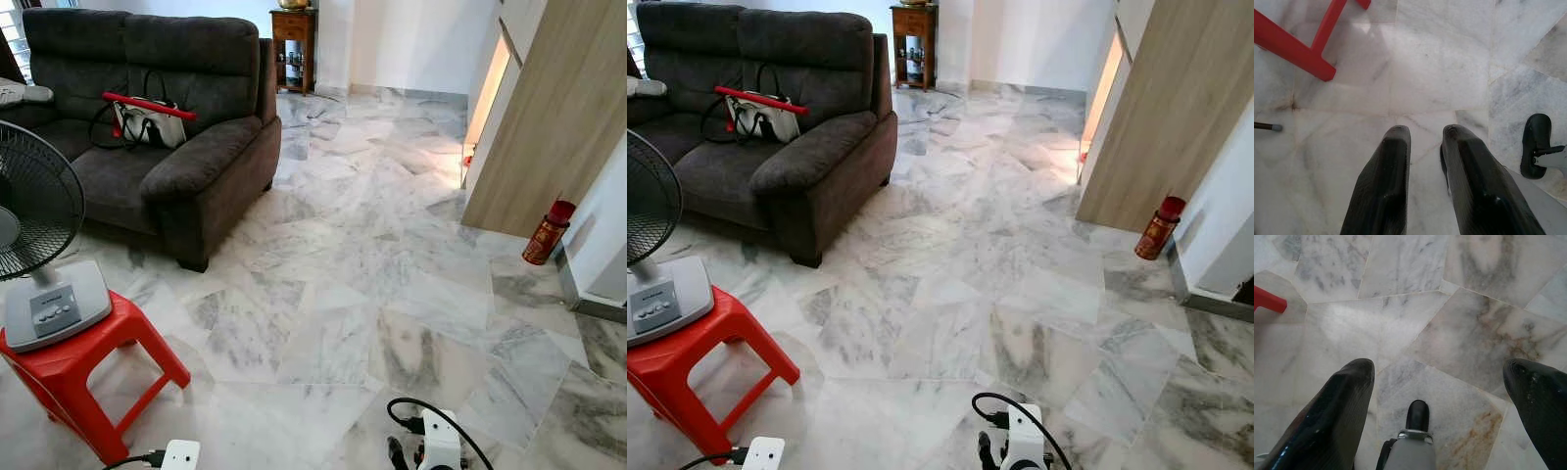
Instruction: Picking trash to rubbish bin
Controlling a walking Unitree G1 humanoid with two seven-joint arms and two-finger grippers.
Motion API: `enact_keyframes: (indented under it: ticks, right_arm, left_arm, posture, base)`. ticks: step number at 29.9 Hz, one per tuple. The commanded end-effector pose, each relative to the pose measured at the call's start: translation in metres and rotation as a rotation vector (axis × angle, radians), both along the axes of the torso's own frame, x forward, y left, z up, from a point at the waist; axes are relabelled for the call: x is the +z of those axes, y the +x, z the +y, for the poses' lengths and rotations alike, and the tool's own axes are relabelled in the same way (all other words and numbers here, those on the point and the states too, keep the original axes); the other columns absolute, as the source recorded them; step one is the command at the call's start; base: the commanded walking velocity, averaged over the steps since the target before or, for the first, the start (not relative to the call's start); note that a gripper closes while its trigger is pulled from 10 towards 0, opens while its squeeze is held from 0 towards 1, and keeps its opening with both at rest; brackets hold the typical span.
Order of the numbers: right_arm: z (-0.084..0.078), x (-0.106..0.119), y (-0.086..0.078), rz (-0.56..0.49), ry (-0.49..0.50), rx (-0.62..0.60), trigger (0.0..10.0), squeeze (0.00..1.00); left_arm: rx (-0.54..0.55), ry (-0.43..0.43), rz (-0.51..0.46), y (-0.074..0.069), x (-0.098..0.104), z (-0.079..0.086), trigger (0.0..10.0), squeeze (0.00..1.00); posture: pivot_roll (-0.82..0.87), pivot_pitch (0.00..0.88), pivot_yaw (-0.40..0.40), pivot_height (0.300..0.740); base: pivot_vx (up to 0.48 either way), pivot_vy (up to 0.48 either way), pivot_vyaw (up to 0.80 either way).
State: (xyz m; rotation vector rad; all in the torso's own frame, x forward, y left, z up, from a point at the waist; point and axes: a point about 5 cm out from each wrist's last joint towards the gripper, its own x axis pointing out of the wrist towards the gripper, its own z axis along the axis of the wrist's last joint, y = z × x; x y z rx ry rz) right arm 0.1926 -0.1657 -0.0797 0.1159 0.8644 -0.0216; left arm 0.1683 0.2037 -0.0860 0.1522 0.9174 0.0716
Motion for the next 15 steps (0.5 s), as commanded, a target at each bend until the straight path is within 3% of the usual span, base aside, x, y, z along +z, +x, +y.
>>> enact_keyframes:
  ticks: [1, 15]
  right_arm:
    - [0.0085, 0.0017, 0.0042, -0.012, 0.034, 0.004, 10.0, 0.00]
    - [0.0075, 0.0022, 0.0050, -0.013, 0.030, 0.004, 10.0, 0.00]
  left_arm:
    - [-0.007, 0.017, 0.015, 0.0018, 0.0005, 0.0024, 10.0, 0.00]
    - [-0.005, 0.016, 0.015, 0.0023, 0.0005, 0.0014, 10.0, 0.00]
  posture:
    - [0.00, 0.000, -0.033, 0.740]
    - [0.00, 0.000, -0.036, 0.740]
  base:
    - [0.000, 0.000, 0.00]
    - [0.000, 0.000, 0.00]
